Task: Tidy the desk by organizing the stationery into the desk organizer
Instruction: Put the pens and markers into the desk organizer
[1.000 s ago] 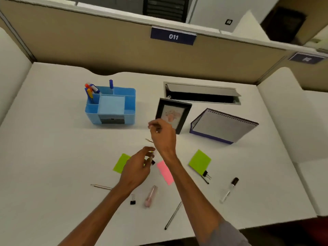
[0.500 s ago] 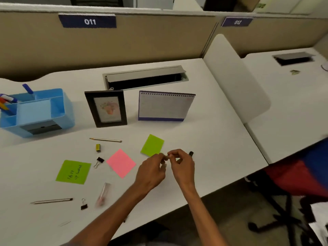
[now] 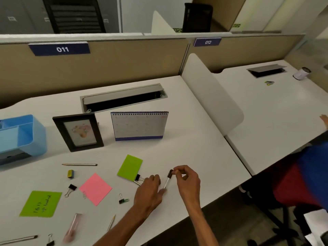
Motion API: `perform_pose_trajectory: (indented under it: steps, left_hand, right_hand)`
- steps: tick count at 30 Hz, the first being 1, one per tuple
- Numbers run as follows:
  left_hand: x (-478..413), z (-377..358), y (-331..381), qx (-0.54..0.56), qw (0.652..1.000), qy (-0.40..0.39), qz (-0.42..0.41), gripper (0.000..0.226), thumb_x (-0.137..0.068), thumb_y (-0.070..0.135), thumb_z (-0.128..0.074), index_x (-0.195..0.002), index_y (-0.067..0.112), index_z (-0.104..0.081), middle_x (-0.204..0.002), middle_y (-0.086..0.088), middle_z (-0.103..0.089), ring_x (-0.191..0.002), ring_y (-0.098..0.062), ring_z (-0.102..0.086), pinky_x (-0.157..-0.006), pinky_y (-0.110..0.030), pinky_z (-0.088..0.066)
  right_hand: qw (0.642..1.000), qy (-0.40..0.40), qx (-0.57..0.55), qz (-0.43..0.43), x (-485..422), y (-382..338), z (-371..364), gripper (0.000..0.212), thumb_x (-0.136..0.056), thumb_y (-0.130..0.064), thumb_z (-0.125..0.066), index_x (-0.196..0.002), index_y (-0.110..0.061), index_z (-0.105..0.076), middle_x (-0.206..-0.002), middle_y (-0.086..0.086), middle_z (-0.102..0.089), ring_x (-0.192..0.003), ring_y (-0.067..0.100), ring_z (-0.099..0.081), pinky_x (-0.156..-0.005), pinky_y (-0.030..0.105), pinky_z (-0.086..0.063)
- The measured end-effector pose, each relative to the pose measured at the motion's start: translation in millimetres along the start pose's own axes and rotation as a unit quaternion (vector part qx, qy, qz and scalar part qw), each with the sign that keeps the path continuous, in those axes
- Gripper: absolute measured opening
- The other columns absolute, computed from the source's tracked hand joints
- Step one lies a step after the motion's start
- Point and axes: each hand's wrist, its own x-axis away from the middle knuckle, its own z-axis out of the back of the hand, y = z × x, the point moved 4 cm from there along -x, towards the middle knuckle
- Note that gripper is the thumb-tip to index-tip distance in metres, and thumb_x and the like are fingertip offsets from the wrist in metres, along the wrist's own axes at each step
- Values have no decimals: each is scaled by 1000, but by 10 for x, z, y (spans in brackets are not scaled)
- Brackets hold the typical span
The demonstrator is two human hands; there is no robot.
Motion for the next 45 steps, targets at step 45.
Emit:
perform_pose_trajectory:
  steps: [45]
  left_hand:
    - [1821,2022,-2926,207,878,364,233,30,-111,55,-28,-130,43,-48,-105,20,-58,-102,-3,-55,-77,-31,-51]
  right_hand:
    - [915,-261,-65,299,862,-3311,-3548,19,-100,-27,-70,-118,-23,-65,-106,-12,-73,-93,7,-72,-76,20,-60]
